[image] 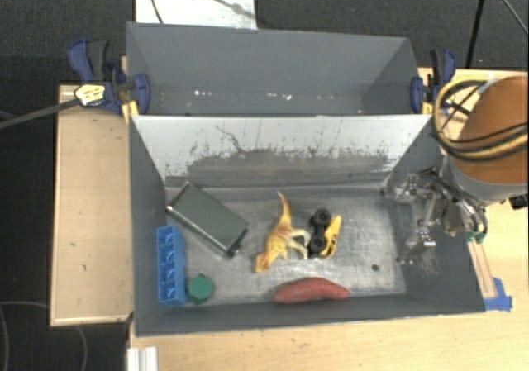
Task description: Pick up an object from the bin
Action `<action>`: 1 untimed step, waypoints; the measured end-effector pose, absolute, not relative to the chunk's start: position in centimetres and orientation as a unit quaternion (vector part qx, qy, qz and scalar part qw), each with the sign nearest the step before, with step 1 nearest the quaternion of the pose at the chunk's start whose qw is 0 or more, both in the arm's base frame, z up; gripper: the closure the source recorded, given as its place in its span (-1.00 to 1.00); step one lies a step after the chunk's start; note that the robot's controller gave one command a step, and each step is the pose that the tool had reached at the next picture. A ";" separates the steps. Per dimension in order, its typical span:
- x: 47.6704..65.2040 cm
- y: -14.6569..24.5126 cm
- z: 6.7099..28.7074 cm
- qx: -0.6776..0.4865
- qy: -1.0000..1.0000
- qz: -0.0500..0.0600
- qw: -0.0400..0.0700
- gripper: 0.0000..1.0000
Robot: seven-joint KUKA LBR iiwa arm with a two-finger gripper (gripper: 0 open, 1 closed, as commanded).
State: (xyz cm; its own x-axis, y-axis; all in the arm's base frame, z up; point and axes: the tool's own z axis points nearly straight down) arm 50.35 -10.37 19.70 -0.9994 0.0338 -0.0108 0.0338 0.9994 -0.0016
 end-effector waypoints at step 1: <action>51.7 -9.9 13.6 -0.009 1.000 0.000 0.004 -1.00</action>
Offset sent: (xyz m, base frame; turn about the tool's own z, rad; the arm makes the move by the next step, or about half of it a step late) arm 0.0201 0.0397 -0.1270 0.0531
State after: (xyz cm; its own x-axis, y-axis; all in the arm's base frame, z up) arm 51.70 -9.90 13.64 -0.9998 -0.0185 -0.0080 -0.0185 0.9998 -0.0010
